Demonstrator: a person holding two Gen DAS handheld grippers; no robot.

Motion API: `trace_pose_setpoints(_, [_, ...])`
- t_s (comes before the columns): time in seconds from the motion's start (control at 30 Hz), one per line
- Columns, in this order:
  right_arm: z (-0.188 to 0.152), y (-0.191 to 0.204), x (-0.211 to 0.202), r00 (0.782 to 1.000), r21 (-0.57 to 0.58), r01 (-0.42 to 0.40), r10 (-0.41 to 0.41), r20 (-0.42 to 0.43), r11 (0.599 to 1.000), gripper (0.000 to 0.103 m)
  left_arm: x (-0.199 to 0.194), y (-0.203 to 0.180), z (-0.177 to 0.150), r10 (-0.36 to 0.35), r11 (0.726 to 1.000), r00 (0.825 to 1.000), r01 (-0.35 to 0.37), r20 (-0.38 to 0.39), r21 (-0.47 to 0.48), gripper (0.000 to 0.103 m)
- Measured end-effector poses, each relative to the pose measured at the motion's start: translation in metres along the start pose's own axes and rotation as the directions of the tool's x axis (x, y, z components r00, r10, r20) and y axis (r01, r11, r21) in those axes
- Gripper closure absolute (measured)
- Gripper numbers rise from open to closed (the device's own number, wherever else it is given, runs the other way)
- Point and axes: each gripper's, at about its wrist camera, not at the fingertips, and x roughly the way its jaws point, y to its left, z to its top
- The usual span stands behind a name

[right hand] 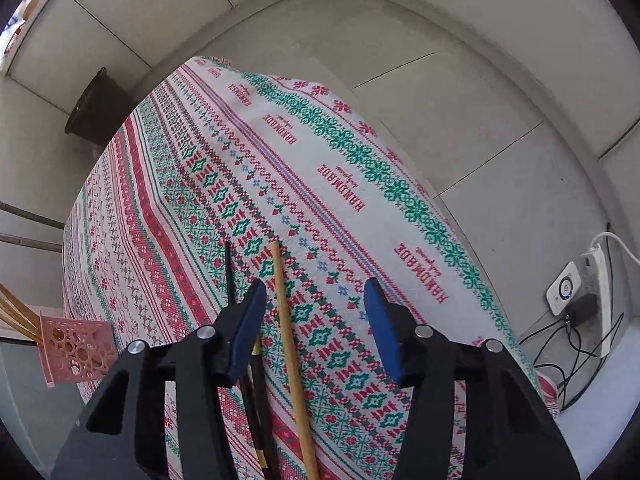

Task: Organize utensils
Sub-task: 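Lift both held chopsticks and carry them over the pink basket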

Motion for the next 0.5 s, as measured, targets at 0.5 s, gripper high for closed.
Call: trace_pose_setpoints(0.5, [-0.015, 0.038, 0.010, 0.998, -0.181, 0.049, -0.039, 0.058, 0.982, 0.097, -0.047, 0.016, 0.005, 0.009, 0.999, 0.992, -0.004, 0.126, -0.038, 0.099])
